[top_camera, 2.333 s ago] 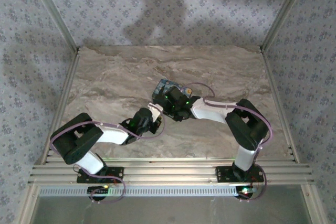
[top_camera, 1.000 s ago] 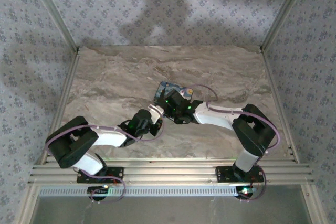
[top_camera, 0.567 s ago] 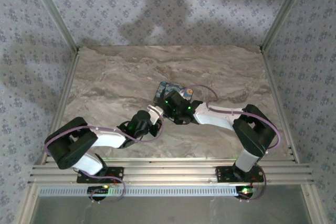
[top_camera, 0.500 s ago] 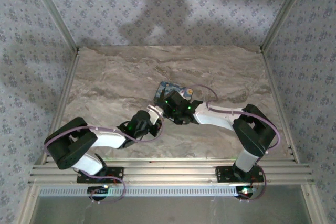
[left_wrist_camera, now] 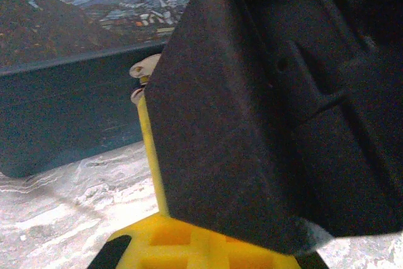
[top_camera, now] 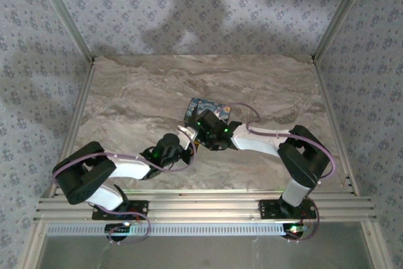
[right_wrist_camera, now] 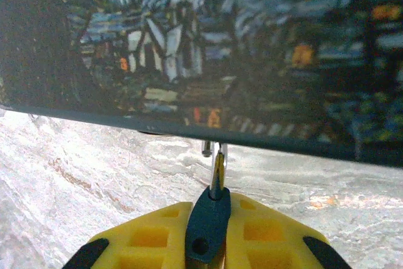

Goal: Unlock a padlock with a key

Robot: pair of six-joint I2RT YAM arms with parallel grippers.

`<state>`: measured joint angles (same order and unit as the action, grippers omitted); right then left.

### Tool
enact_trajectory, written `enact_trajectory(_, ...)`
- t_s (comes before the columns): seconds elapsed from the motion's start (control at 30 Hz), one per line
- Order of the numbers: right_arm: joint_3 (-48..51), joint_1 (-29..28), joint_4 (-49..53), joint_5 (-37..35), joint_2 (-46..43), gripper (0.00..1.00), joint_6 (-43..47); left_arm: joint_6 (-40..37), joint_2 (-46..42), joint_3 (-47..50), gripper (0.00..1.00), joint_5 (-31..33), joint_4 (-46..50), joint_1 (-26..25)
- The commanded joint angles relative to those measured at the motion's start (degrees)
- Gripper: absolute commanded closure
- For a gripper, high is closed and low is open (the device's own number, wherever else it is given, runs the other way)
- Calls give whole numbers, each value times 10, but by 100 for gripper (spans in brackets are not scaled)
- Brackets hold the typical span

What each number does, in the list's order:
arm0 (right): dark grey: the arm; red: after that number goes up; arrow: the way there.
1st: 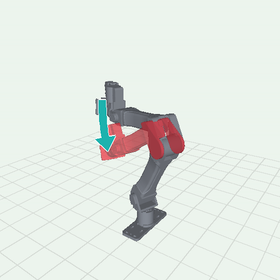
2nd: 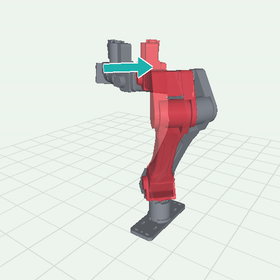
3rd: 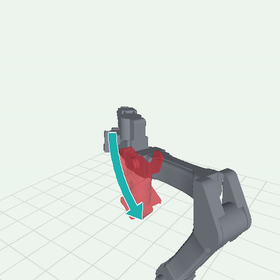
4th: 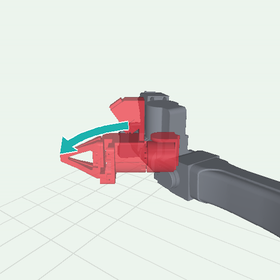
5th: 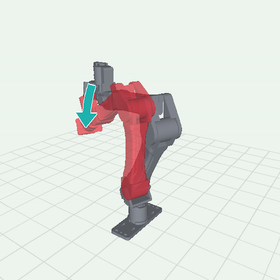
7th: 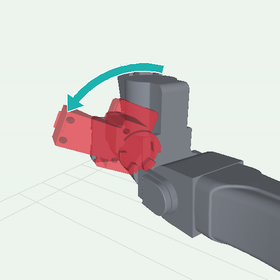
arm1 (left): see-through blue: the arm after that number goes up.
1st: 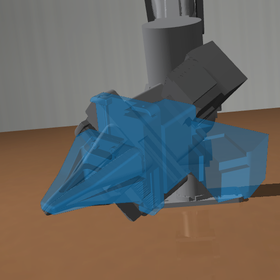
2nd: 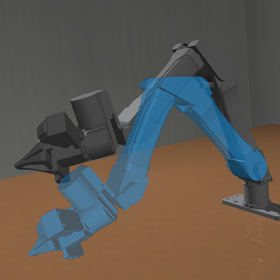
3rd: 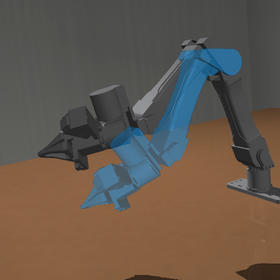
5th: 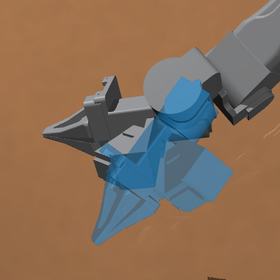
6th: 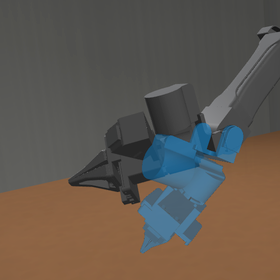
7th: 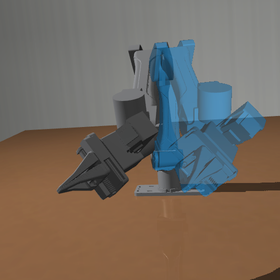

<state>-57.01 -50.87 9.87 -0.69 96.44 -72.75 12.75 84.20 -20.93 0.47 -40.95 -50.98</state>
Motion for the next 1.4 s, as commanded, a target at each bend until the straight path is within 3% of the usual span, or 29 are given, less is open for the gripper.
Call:
enact_trajectory(0.0, 1, -5, 26, 7, -4, 91, 9, 1, 1, -6, 100, -5, -59, -5)
enact_trajectory(0.1, 1, -3, 33, 8, -5, 100, 15, -4, 0, -6, 100, -2, -53, -7)
enact_trajectory(0.47, 20, 27, 25, 74, -19, 100, 124, -3, -24, 19, 99, 8, -42, -8)
enact_trajectory(0.63, 39, 61, 31, 122, -33, 100, 214, 5, -47, 37, 69, 12, -32, -7)
enact_trajectory(0.8, 62, 106, 42, 165, -57, 100, 278, 16, -77, 59, 54, 3, -18, -1)
enact_trajectory(1.1, 76, 178, 54, 266, -76, 100, 363, 42, -120, 55, 53, -39, 27, 45)
enact_trajectory(1.37, 128, 204, 13, 295, -74, 100, 321, 51, -92, 41, 53, -56, 12, 57)
